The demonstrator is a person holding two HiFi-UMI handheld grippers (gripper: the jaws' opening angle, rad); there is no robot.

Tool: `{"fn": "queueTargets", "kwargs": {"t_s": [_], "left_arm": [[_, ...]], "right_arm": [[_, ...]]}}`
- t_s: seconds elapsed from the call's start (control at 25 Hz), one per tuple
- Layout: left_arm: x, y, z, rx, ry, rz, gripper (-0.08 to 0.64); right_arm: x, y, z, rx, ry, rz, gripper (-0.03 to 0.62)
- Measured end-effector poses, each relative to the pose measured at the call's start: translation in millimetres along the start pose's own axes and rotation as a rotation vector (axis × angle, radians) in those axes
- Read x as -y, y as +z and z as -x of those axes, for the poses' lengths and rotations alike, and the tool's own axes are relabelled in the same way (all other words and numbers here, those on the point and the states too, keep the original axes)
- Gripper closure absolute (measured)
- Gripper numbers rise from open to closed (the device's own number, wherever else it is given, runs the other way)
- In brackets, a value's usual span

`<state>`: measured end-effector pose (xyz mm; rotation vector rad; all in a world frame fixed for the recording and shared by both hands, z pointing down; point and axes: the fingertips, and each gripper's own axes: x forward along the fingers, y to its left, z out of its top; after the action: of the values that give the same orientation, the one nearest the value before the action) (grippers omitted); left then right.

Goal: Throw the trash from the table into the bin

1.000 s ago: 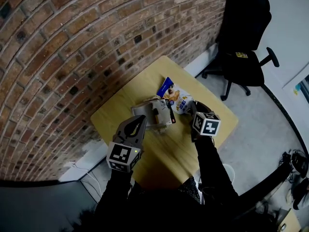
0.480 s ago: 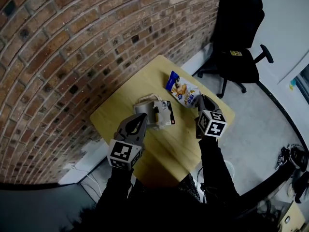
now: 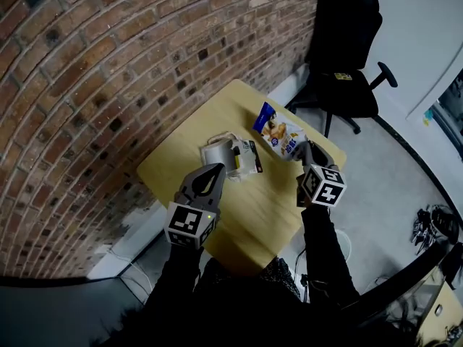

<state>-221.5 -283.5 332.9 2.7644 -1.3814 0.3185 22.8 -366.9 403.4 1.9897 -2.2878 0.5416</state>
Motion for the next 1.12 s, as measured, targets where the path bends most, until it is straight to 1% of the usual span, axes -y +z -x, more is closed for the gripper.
{"fn": "queueTargets", "kwargs": {"t_s": [0.2,0.4,0.68,0.84,0.96,1.12], "left_arm": [[11.8,2.7,16.8,0.026,-0.037,0.007,0.552],[25.4,5.7,36.6,0.053,-0.071,0.0,0.552],[62.5,0.8,66.9,0.078,-0.153,0.003,0.552],[85.2,-6.4,89.2,0.081,-0.192,-0.007,0.552],[103.0,-9.8,105.6,0.086,-0.219,-0.011,0.552],[127.5,-17.8,126.9,0.073,-0.26,-0.01,0.552]], "right_arm": [[0.9,-1.9,39.2,0.023,-0.047,0.002,0.571],[7.7,-5.3,85.8,0.049,-0.121,-0.014,0.571],[15.0,-12.5,164.5,0.101,-0.211,-0.048,0.571],[24.5,-33.1,212.1,0.11,-0.283,-0.066,0.571],[29.0,-47.3,248.7,0.12,-0.319,-0.083,0.571],[38.1,-68.7,299.8,0.117,-0.379,-0.109,0.571]]}}
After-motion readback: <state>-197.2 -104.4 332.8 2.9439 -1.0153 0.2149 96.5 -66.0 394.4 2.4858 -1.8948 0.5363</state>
